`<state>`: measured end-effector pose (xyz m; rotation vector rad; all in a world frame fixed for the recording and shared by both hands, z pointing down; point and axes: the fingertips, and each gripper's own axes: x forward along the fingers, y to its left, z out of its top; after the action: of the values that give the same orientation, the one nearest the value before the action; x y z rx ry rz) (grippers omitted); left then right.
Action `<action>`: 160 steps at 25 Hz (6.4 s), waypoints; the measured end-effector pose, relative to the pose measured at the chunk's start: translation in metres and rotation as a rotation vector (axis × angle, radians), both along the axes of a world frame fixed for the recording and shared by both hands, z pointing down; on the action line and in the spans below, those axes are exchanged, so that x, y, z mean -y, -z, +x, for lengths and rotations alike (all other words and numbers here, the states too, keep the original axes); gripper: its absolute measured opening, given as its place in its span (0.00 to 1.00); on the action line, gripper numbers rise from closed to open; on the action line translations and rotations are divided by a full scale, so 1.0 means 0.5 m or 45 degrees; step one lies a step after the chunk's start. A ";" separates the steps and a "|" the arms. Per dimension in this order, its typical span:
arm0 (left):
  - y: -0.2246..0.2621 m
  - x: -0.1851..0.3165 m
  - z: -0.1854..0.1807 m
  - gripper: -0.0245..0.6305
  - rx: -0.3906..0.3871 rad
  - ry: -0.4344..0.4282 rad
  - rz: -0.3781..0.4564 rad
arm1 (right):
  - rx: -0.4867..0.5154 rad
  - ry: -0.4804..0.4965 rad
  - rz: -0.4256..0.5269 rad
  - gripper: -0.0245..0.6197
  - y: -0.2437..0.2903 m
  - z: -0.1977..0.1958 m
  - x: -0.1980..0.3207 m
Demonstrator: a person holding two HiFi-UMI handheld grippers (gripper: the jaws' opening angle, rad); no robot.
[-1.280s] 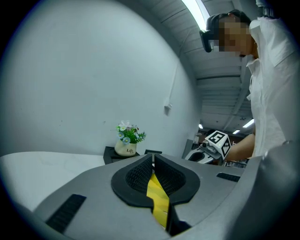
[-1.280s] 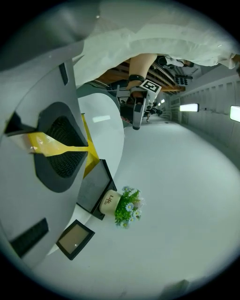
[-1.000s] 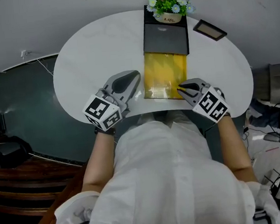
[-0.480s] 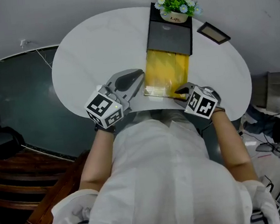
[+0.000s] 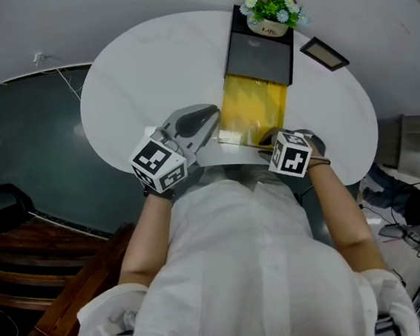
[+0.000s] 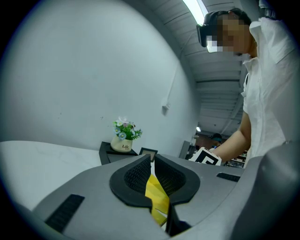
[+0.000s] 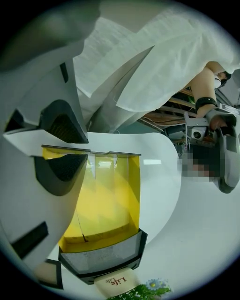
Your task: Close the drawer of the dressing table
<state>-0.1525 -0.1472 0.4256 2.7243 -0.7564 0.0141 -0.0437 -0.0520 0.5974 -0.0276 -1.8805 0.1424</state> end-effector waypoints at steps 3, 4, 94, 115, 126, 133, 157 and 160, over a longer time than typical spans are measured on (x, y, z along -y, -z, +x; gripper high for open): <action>0.003 -0.003 -0.004 0.07 -0.001 0.002 0.002 | -0.024 0.013 -0.001 0.14 -0.006 -0.009 0.001; 0.003 -0.003 -0.005 0.07 -0.002 0.003 0.002 | -0.031 0.018 -0.004 0.13 -0.009 -0.011 0.001; -0.008 0.078 0.007 0.07 0.017 0.065 -0.044 | -0.080 -0.230 0.314 0.07 0.021 0.048 0.310; -0.012 0.066 0.005 0.07 0.029 0.066 -0.049 | -0.094 -0.325 0.456 0.07 0.024 0.060 0.378; -0.014 0.067 0.003 0.07 0.015 0.068 -0.060 | -0.105 -0.294 0.510 0.07 0.013 0.061 0.373; -0.017 0.068 0.006 0.07 0.009 0.062 -0.061 | -0.090 -0.271 0.545 0.09 0.038 0.056 0.376; -0.018 0.072 0.015 0.07 -0.005 0.053 -0.069 | -0.222 -0.105 0.541 0.26 0.017 0.066 0.399; -0.019 0.076 0.015 0.07 -0.008 0.053 -0.071 | -0.230 -0.106 0.527 0.26 0.015 0.069 0.401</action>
<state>-0.1450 -0.1851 0.4350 2.6543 -0.7988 0.0167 -0.0092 -0.2526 0.5899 0.3368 -1.6993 -0.1840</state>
